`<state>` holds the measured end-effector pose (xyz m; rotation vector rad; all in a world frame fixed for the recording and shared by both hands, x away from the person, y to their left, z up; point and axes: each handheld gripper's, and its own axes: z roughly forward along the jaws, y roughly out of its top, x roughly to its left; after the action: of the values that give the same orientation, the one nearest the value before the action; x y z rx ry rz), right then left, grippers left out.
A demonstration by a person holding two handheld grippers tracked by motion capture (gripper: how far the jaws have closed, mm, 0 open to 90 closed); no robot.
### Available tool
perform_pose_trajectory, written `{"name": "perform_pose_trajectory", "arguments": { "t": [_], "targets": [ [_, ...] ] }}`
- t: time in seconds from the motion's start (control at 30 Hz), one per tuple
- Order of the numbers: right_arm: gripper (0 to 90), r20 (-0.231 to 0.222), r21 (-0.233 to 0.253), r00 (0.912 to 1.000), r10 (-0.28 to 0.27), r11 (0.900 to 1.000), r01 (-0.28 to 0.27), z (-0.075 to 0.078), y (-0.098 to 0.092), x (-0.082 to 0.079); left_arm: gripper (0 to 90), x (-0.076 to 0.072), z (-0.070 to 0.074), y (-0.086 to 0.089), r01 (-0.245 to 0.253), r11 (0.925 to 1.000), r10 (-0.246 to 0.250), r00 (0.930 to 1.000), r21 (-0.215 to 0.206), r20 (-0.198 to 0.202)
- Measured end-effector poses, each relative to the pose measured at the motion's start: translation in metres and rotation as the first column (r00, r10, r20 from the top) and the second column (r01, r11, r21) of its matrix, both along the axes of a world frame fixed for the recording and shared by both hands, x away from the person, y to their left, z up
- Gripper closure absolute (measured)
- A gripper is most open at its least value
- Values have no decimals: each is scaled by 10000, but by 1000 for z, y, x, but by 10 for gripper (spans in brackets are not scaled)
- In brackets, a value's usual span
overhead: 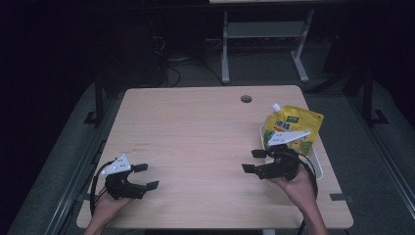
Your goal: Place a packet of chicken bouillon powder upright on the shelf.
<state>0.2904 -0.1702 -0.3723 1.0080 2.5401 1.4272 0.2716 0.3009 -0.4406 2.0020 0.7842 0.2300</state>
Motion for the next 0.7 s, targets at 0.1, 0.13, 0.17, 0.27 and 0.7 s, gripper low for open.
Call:
{"name": "perform_pose_trajectory", "arguments": {
  "t": [0.1, 0.13, 0.17, 0.27, 0.7],
  "targets": [
    [305, -37, -77, 9999, 140, 9999, -140, -4, 12, -2, 164, -1, 1, 0, -23, 10000, 23, 10000, -40, 56],
    [301, -92, -174, 9998, 189, 9997, -191, -6, 16, -2, 164, -2, 2, 0, -19, 10000, 20, 10000, -21, 81],
    [294, -162, -262, 9996, 234, 9994, -238, -8, 21, -2, 165, -2, 2, 0, -36, 10000, 36, 10000, -31, 78],
    [296, -214, -357, 9990, 401, 9985, -409, -13, 35, -4, 167, -2, 2, 0, -15, 10000, 14, 9999, 13, 101],
    [288, -670, -788, 9889, 1329, 9873, -1380, -43, 89, -9, 166, -4, 3, -1, 99, 9997, -96, 9999, -244, 116]
  ]
}}
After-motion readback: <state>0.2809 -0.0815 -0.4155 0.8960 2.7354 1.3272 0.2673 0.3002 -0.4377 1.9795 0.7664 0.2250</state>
